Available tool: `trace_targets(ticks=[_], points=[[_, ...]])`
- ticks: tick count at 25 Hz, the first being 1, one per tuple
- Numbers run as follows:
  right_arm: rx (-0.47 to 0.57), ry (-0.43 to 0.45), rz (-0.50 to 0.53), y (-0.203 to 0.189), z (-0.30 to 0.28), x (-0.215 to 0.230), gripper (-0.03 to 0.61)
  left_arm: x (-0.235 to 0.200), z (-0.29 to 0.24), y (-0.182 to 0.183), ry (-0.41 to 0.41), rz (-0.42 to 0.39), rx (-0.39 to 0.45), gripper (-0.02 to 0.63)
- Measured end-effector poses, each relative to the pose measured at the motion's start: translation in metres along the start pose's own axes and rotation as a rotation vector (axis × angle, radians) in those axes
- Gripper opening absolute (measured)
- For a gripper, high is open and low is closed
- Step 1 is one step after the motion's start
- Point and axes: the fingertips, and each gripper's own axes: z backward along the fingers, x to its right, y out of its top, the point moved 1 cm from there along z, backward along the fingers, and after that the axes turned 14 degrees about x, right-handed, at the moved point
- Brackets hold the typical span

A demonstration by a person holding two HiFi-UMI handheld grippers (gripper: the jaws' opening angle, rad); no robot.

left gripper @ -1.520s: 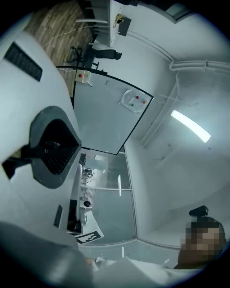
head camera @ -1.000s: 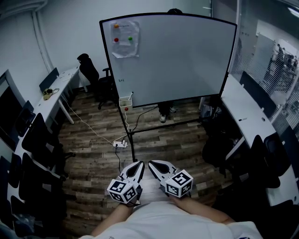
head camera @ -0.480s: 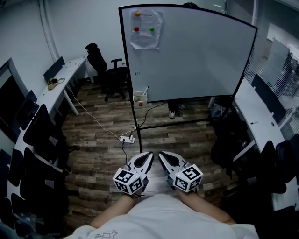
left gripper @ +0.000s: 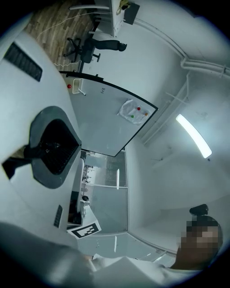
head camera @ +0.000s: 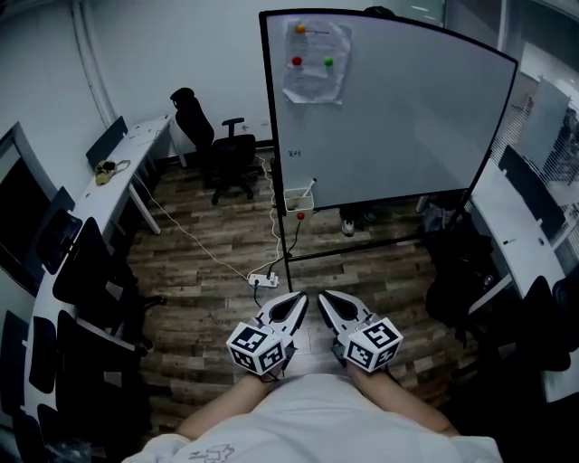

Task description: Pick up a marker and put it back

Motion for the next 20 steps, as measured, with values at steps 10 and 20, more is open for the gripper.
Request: trace_targets(ticks=[10,20], points=[[-0.007,-0.049,0.002,-0.015,-0.032,-0.001,0.012,-0.039,0.010,0.005,-0.021,0.037,0.002,0.005],[-0.035,0.007,-0.024,-0.029,-0.070,0.021,0.012,-0.079,-0.007,0.005,0.038,0.037,0.018,0.005]])
